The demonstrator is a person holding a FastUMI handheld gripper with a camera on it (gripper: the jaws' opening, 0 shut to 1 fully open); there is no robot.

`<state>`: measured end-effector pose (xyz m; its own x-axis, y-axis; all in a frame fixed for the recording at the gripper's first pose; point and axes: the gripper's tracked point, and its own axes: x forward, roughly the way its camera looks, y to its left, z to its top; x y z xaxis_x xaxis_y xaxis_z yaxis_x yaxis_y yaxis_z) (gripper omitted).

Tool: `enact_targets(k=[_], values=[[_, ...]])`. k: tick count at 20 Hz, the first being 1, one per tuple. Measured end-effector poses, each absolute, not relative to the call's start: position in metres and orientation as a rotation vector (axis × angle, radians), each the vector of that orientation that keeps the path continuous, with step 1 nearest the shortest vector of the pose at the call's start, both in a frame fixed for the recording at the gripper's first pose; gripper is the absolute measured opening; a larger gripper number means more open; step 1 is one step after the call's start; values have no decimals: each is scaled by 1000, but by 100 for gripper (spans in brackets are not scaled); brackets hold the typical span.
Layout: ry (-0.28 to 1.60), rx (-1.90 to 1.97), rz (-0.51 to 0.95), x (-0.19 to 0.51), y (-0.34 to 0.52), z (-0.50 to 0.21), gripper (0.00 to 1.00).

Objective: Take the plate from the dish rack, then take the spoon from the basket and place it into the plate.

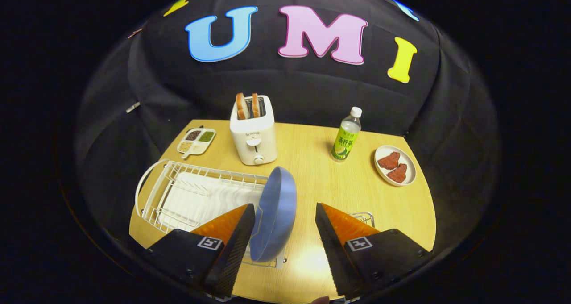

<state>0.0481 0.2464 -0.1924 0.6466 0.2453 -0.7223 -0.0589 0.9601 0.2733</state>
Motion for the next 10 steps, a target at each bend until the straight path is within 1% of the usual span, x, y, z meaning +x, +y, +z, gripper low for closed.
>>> enact_targets(k=[3,4,6,8,9,10], values=[[912,191,107,55,253,-222,82],[927,179,83,59,254,-228,78],[952,147,37,60,258,-240,65],[984,103,-5,59,255,-248,42],[983,105,-15,61,256,-245,34],[981,97,-17,64,258,-243,33]])
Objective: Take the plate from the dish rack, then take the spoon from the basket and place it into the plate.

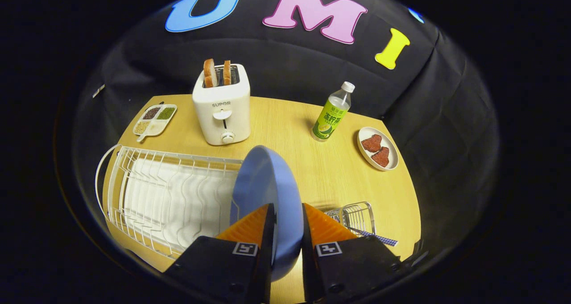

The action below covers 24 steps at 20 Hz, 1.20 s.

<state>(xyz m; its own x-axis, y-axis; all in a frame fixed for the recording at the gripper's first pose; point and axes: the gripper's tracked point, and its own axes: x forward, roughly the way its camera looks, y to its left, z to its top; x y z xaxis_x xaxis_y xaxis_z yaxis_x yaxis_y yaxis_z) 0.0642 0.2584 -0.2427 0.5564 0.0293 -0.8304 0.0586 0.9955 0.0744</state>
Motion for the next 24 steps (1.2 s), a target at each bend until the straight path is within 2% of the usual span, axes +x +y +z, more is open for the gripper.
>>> enact_targets(k=[2,11,19,24], values=[[994,55,-17,65,262,-238,29],[918,-86,-7,82,256,-196,27],[797,160,65,79,243,-149,27],[750,331,174,57,221,-125,27]])
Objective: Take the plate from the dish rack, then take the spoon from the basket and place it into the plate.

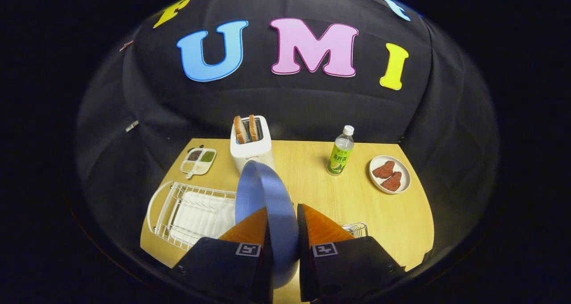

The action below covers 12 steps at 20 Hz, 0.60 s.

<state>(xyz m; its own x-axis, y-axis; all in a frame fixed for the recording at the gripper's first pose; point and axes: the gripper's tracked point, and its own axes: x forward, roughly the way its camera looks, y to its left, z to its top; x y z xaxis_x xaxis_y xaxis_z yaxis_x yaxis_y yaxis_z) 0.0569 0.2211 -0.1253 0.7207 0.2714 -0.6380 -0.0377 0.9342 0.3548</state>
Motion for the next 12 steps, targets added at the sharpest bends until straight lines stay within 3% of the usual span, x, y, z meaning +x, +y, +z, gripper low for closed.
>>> enact_targets(k=[5,12], values=[[744,371,295,18,191,-127,27],[818,460,332,-53,139,-168,27]])
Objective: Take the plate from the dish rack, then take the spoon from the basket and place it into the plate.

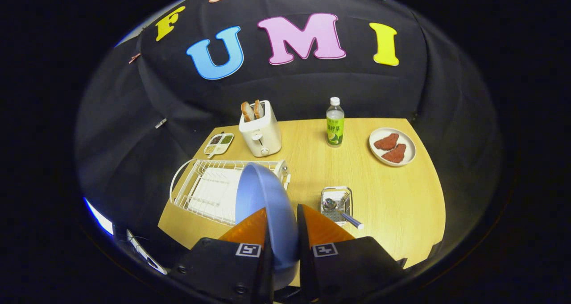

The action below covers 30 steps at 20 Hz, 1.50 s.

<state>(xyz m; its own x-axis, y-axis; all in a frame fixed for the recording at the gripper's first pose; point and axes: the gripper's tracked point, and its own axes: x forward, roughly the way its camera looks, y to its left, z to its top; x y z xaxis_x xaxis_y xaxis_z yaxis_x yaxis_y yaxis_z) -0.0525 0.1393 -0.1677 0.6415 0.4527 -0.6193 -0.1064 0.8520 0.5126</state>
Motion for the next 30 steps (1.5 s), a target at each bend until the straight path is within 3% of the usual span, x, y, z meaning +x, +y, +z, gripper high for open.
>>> enact_targets(k=[13,27,30], values=[[1066,737,285,-162,127,-310,27],[1105,828,254,-136,154,-392,28],[1130,765,198,-137,148,-405,39]])
